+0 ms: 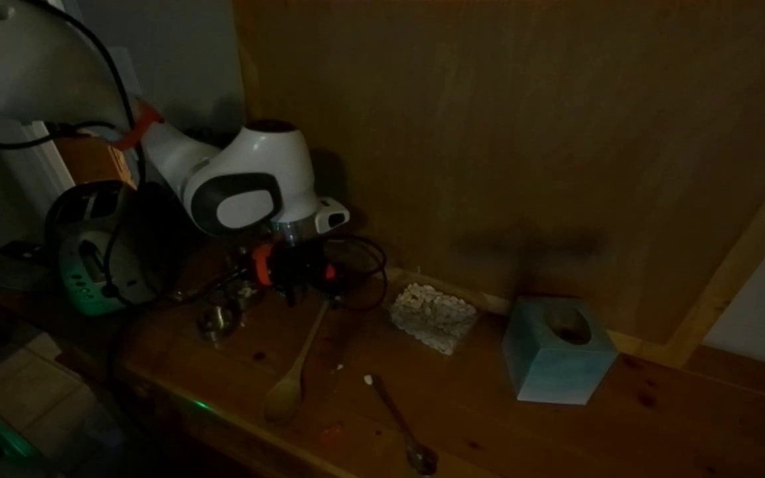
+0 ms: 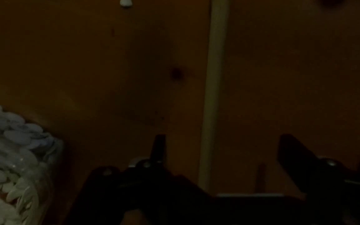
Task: Put the orange thing on the wooden spoon then put it into the metal measuring cup
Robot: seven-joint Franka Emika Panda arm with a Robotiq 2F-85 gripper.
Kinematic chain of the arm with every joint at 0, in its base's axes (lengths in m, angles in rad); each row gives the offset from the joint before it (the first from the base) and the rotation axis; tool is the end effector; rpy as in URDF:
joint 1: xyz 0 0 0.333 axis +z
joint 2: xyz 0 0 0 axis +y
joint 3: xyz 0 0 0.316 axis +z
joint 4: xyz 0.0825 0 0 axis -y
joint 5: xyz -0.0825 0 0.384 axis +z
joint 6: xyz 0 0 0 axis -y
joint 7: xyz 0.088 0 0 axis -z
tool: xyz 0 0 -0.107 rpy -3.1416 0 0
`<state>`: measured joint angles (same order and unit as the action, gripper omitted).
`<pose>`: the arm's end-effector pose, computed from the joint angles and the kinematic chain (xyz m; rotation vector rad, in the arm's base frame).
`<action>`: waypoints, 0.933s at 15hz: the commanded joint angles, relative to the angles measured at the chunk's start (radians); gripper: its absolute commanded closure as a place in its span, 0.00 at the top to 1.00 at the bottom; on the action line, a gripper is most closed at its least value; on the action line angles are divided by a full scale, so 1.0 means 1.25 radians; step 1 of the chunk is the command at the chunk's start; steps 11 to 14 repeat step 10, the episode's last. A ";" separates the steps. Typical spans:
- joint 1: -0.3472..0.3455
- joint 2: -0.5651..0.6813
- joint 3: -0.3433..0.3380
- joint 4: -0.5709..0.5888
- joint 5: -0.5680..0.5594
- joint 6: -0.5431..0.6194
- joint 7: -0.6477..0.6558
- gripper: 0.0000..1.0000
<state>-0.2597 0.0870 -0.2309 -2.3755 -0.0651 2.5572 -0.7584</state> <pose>0.4526 -0.2410 0.2966 2.9978 0.4871 0.0671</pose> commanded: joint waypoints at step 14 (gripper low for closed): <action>0.011 -0.070 -0.002 0.019 -0.068 -0.030 0.040 1.00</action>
